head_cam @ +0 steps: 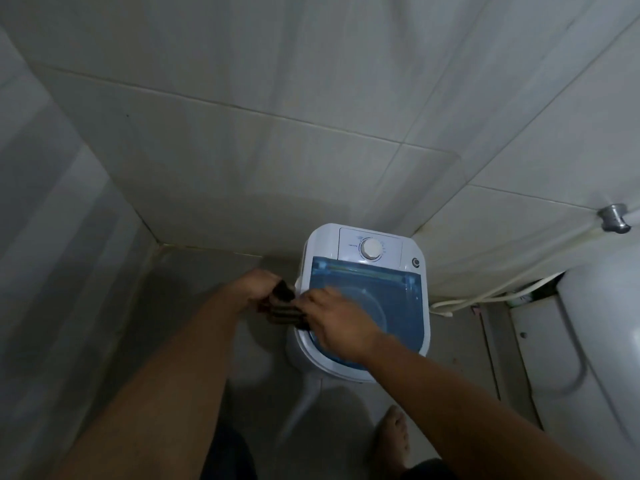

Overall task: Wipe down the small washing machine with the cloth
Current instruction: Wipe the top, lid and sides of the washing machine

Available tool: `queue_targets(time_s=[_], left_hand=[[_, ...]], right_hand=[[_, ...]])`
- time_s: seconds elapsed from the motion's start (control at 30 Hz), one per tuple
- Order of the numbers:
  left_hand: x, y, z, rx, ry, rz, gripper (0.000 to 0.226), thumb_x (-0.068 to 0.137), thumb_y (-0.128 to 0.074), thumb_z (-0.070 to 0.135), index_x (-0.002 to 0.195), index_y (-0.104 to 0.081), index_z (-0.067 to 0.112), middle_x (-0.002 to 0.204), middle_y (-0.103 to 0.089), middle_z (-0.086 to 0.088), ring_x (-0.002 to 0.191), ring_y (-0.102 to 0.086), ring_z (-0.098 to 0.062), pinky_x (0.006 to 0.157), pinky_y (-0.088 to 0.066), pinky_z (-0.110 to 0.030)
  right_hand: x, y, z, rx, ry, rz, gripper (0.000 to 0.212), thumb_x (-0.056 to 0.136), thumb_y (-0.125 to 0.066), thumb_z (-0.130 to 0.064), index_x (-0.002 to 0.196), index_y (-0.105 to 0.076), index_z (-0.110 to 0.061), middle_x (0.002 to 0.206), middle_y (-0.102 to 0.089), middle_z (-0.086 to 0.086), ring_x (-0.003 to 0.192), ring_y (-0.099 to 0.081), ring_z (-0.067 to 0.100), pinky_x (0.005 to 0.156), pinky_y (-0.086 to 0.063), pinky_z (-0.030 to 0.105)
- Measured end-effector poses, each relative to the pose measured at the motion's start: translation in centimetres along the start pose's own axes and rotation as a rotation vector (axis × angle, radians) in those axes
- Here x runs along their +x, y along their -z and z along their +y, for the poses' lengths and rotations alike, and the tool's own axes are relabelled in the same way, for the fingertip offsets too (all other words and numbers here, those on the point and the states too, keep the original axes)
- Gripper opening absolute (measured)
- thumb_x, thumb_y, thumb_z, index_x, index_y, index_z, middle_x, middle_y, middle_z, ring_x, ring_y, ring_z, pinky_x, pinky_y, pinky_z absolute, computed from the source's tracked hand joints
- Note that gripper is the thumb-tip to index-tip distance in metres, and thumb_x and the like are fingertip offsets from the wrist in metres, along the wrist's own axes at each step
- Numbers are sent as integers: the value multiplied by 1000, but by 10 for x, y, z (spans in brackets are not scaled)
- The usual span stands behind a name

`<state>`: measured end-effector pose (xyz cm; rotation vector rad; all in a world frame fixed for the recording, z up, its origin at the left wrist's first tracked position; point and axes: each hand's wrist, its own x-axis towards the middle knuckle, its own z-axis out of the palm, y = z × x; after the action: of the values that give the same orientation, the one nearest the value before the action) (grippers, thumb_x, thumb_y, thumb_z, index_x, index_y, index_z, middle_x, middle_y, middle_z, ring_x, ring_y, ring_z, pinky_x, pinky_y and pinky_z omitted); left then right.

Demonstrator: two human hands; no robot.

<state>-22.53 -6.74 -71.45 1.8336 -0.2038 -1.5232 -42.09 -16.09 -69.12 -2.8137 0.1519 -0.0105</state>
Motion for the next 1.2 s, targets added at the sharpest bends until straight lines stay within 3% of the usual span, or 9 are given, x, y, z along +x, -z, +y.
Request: queue_targets(time_s=[0.17,0.27,0.37,0.5,0.7,0.8,0.87,1.07,1.2], left_hand=[[-1,-4,5,37,8,-77,4,90,-70,17,90,-70,14,82,-77,-2,77,-73,-14,77,-56,-30],[1,-6,-1,-16,-14,-42,4,91,-67,13,87,-69,11,92,-74,-13,80,-70,-22,86,-56,-40],[-5,-10,-5,-52,-6,-31,5,92,-67,20,94,-68,15,101,-76,-7,84,-72,-16,77,-58,-33],[-6,-11,-6,-108,9,-31,16,91,-69,21,106,-68,14,101,-76,-2,87,-72,-12,80,-58,-32],[-2,-10,-10,-165,-1,-20,22,90,-69,11,111,-70,3,107,-73,-18,94,-70,-30,96,-54,-47],[-3,-8,-4,-83,8,-39,21,89,-72,20,107,-69,10,103,-78,-6,89,-74,-16,88,-58,-37],[-1,-9,1,-18,3,-40,16,90,-70,21,104,-70,12,98,-78,-4,83,-75,-12,79,-57,-31],[-3,-11,3,41,11,2,9,91,-68,20,92,-70,12,89,-76,-6,77,-72,-15,74,-56,-30],[-4,-12,1,18,25,-6,8,91,-69,22,95,-68,15,92,-76,-3,83,-72,-13,86,-54,-34]], right_hand=[[-51,3,-21,10,402,-310,43,92,-61,-17,135,-55,-18,122,-60,6,107,-55,28,82,-56,44],[-32,40,8,172,119,-57,38,99,-52,-25,138,-53,-25,129,-60,0,119,-54,19,101,-48,41],[18,69,48,211,-274,345,38,98,-55,-18,136,-58,-19,124,-64,5,113,-58,22,100,-49,42],[60,51,55,154,-532,287,37,95,-51,-12,129,-64,-19,118,-65,13,105,-61,35,89,-52,41],[-22,-4,-13,-1,-3,50,44,89,-64,-18,132,-57,-20,121,-61,7,102,-56,30,76,-51,42],[-67,-13,-27,-127,353,-159,41,90,-64,-22,130,-58,-24,114,-61,0,98,-56,24,74,-54,34],[-72,1,-23,-109,413,-242,43,91,-62,-19,134,-56,-23,119,-60,1,104,-55,23,78,-55,38],[9,65,31,118,-286,235,37,98,-54,-15,134,-58,-20,122,-62,6,109,-56,27,89,-51,45],[28,36,42,25,-369,168,41,96,-54,-11,137,-58,-16,123,-59,11,105,-55,35,82,-53,48]])
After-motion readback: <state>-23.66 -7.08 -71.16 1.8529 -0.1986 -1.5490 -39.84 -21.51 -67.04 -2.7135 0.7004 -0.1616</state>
